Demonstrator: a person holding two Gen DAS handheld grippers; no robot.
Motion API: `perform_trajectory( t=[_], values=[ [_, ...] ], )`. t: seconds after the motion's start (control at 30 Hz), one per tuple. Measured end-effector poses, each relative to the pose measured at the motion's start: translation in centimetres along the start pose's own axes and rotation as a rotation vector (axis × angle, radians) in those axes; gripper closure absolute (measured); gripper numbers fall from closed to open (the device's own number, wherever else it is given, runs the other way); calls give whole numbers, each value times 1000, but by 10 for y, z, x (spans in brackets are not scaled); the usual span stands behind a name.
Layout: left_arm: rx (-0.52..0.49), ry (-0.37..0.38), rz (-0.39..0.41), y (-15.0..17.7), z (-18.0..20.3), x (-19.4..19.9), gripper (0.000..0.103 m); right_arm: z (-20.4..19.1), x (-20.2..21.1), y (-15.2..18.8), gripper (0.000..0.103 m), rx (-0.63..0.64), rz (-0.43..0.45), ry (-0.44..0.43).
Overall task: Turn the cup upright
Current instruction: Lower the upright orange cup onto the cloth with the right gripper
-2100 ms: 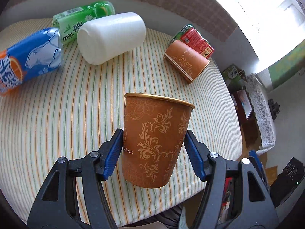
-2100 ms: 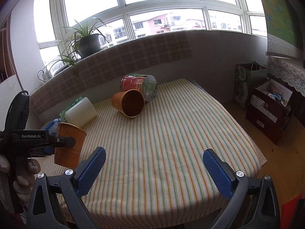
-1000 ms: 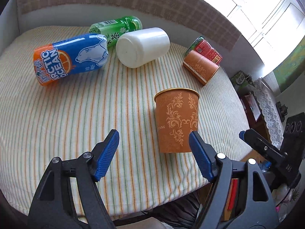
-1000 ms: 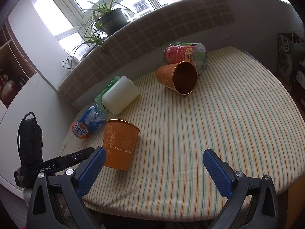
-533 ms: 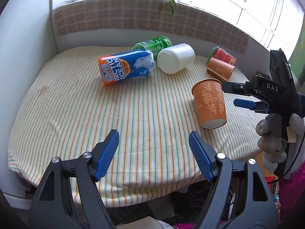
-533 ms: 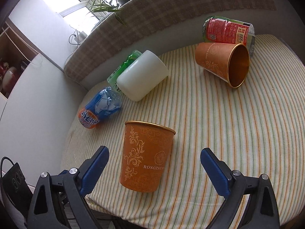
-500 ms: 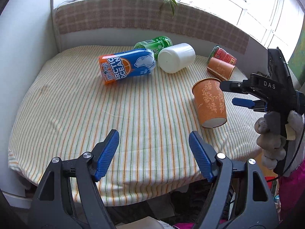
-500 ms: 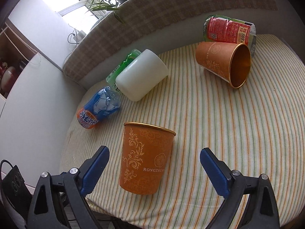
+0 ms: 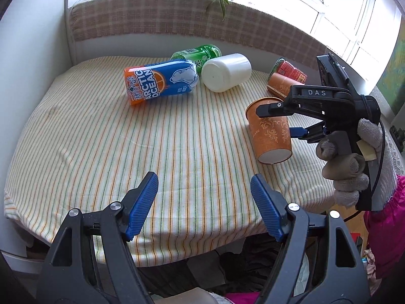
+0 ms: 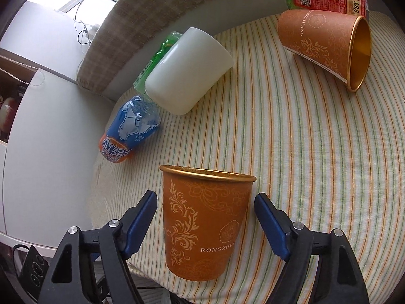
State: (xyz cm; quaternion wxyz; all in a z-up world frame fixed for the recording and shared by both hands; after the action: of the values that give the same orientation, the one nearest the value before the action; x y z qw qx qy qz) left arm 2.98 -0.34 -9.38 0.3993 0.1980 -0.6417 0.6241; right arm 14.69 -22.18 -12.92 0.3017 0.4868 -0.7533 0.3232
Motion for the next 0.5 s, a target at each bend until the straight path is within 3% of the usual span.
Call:
perform_trajectory(
  t=[0.17, 0.5],
  values=[
    [-16, -4, 2, -1, 2, -1, 25, 0, -1, -3, 32, -9, -8, -3],
    [-16, -3, -1, -1, 3, -2, 25, -4, 6, 0, 34, 34, 21, 10]
  ],
)
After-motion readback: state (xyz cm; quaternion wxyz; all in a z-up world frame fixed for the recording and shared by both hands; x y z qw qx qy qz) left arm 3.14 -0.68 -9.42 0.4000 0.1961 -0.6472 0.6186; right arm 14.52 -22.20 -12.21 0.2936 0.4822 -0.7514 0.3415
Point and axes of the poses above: each gripper's, at about its wrist camera, not at the fingertips, and x roughly against the way its jaws point, z to its right, y to its underside, the point moved 2 cm from there along -x, roughly the way its jaws point, and after that the axes turned 8 degrees about -x, right-handed, at the moved point
